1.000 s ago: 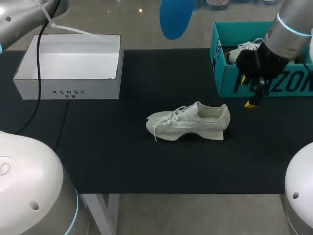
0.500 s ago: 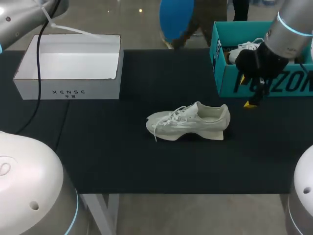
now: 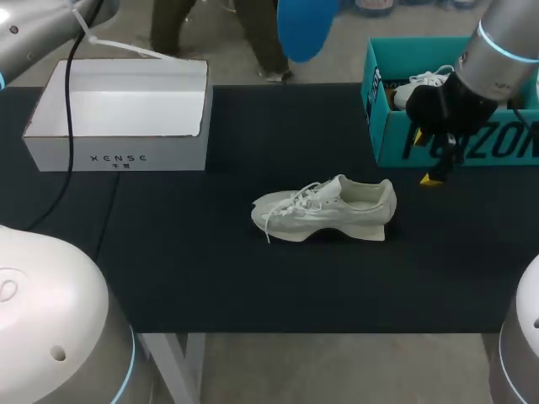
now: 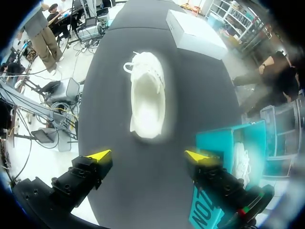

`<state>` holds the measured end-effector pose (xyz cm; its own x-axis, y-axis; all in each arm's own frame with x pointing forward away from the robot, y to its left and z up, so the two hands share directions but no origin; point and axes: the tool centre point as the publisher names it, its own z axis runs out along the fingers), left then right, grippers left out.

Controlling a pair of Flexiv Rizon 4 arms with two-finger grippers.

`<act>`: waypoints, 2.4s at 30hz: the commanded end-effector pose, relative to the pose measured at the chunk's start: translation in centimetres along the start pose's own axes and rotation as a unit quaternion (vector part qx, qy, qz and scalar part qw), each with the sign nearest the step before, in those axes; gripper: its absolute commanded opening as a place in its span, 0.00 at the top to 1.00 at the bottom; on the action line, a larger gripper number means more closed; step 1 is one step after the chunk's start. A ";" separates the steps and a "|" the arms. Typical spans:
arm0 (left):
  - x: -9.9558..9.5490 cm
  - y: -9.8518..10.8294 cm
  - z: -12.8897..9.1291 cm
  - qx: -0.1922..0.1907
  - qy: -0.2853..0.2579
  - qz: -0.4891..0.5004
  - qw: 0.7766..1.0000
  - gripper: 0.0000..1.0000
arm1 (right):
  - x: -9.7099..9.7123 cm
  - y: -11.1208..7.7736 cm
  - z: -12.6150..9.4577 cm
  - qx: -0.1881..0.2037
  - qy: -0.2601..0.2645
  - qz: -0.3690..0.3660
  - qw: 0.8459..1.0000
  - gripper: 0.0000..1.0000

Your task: Take the shoe out of the shoebox, open the shoe tongue, remove and reinsert the insole, then place the shoe into the shoebox

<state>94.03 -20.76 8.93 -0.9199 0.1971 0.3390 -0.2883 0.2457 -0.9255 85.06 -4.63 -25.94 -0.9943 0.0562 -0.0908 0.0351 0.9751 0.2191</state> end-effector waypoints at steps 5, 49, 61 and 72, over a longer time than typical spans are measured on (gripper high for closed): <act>1.7 -1.6 -0.1 0.000 0.004 0.004 1.000 1.00 | 0.1 0.0 0.0 0.001 -0.001 0.000 1.000 0.00; 1.6 -1.3 -0.3 -0.001 0.007 -0.011 1.000 1.00 | -2.9 3.6 3.8 0.033 -0.010 -0.006 0.999 0.00; 1.6 -1.3 -0.3 -0.001 0.007 -0.011 1.000 1.00 | -3.8 5.1 6.5 0.012 0.002 0.002 1.000 0.00; 1.6 -1.3 -0.3 -0.001 0.007 -0.011 1.000 1.00 | -3.8 5.2 9.5 0.002 0.012 0.023 1.000 0.00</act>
<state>92.92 -20.54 10.70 -0.9101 0.2033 0.3610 -0.3077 0.2519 -0.9175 89.49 2.29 -32.59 -0.9933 0.0946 -0.0663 0.0798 0.9769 0.1982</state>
